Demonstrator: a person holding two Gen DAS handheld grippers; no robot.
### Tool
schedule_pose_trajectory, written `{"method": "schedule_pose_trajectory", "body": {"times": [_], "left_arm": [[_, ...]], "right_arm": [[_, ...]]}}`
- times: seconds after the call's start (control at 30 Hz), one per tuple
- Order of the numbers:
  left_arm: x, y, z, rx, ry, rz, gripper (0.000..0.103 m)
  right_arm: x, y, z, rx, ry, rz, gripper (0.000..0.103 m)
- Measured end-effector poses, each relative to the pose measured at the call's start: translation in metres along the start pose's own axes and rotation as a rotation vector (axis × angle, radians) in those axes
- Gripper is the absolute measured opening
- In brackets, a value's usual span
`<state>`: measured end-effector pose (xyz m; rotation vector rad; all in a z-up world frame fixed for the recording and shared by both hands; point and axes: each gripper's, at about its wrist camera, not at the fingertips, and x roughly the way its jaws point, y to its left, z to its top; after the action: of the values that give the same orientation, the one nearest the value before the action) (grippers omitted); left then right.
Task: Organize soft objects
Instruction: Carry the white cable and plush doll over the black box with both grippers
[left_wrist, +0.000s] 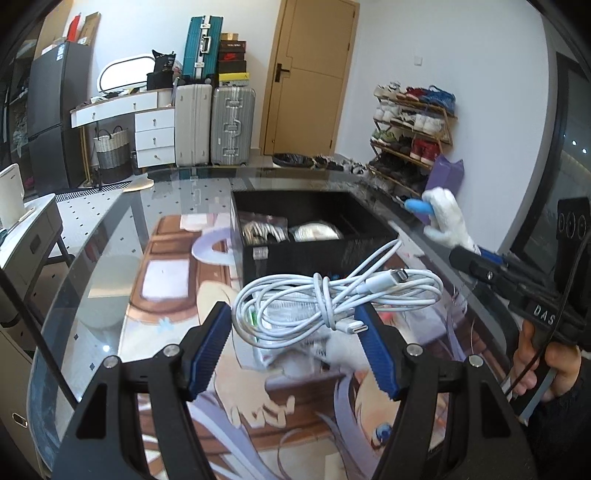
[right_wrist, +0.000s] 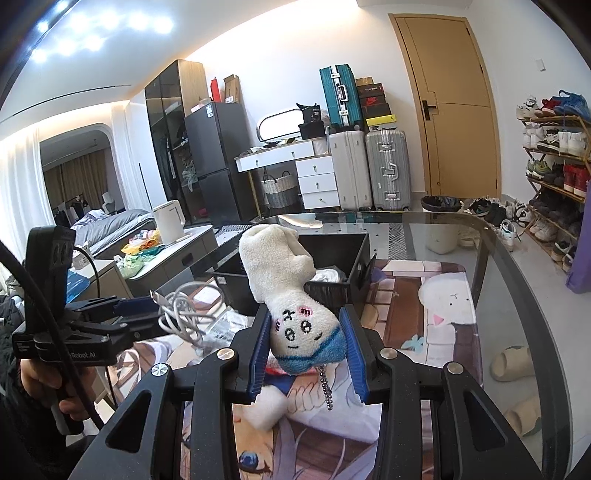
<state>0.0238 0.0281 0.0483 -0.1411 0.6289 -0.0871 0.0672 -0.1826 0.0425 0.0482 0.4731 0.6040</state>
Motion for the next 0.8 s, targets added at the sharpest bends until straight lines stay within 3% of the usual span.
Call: {"method": "schedule_pose_trajectory", "body": {"times": [0.8], "left_arm": [[0.028, 0.009, 0.048, -0.036, -0.080, 0.054, 0.069]], "right_arm": [[0.024, -0.009, 0.042, -0.002, -0.006, -0.009, 0.037]]}}
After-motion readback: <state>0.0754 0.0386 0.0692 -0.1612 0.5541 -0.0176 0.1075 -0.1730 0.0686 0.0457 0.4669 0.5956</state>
